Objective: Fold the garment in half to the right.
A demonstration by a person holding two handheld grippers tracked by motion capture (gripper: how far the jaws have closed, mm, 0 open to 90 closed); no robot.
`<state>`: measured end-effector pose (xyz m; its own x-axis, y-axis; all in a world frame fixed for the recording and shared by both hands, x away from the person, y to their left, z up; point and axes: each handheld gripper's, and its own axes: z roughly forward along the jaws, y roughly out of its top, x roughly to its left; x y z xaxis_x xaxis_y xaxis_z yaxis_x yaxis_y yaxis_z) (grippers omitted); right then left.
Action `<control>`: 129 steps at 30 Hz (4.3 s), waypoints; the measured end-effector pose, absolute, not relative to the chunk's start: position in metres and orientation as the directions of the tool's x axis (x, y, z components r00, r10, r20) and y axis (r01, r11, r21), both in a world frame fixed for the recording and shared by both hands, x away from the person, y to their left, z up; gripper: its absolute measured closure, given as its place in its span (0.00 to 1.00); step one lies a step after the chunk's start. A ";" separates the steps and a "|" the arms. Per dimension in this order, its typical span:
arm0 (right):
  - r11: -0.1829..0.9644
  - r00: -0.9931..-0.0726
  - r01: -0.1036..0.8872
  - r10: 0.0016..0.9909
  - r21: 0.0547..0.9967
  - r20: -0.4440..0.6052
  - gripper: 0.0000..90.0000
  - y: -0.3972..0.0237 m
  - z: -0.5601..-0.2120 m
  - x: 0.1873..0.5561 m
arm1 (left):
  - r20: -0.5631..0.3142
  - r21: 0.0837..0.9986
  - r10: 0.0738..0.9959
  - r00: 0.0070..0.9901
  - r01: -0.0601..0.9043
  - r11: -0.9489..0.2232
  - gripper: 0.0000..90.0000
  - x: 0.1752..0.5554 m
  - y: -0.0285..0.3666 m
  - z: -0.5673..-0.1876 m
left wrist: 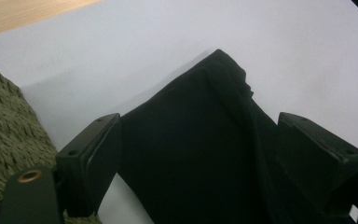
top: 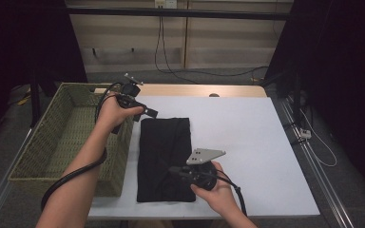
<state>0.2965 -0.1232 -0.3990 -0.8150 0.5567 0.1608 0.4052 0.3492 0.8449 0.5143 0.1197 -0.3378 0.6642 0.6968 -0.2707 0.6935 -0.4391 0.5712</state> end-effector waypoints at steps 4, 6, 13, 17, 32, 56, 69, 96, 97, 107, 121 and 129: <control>0.336 -0.803 0.410 0.574 0.848 0.161 1.00 -0.136 -0.399 0.292 | -0.272 0.573 0.695 0.666 0.692 -0.439 0.17 0.512 0.119 -0.339; 0.331 -0.796 0.414 0.584 0.848 0.160 1.00 -0.147 -0.399 0.289 | -0.275 0.577 0.690 0.669 0.689 -0.438 0.17 0.510 0.117 -0.340; 0.322 -0.783 0.427 0.600 0.845 0.167 1.00 -0.165 -0.403 0.278 | -0.272 0.585 0.688 0.672 0.684 -0.436 0.17 0.503 0.115 -0.341; 0.325 -0.777 0.436 0.606 0.840 0.169 1.00 -0.171 -0.407 0.272 | -0.273 0.587 0.687 0.674 0.682 -0.436 0.17 0.501 0.116 -0.341; 0.407 -0.783 0.470 0.602 0.783 0.157 0.99 -0.178 -0.429 0.257 | -0.270 0.580 0.666 0.696 0.669 -0.465 0.17 0.492 0.108 -0.350; 0.193 -0.575 0.632 0.767 0.750 0.287 0.63 -0.148 -0.446 0.392 | -0.279 0.597 0.638 0.717 0.650 -0.470 0.16 0.480 0.103 -0.349; 0.120 -0.540 0.651 0.767 0.749 0.346 1.00 -0.159 -0.445 0.403 | -0.288 0.621 0.640 0.713 0.647 -0.441 0.16 0.468 0.103 -0.349; 0.193 -0.497 0.629 0.845 0.753 0.198 0.35 -0.182 -0.445 0.405 | -0.292 0.646 0.634 0.716 0.636 -0.421 0.10 0.435 0.086 -0.376; 0.186 -0.492 0.627 0.848 0.756 0.200 0.32 -0.184 -0.444 0.407 | -0.291 0.645 0.637 0.714 0.638 -0.420 0.10 0.433 0.086 -0.377; 0.154 -0.453 0.630 0.869 0.761 0.200 0.25 -0.194 -0.439 0.422 | -0.264 0.618 0.663 0.700 0.651 -0.442 0.09 0.424 0.086 -0.397; 0.118 -0.433 0.649 0.870 0.752 0.237 0.24 -0.192 -0.439 0.448 | -0.267 0.613 0.676 0.687 0.662 -0.431 0.09 0.413 0.080 -0.409; 0.103 -0.416 0.651 0.877 0.752 0.240 0.33 -0.189 -0.434 0.460 | -0.251 0.609 0.689 0.680 0.664 -0.434 0.09 0.408 0.079 -0.412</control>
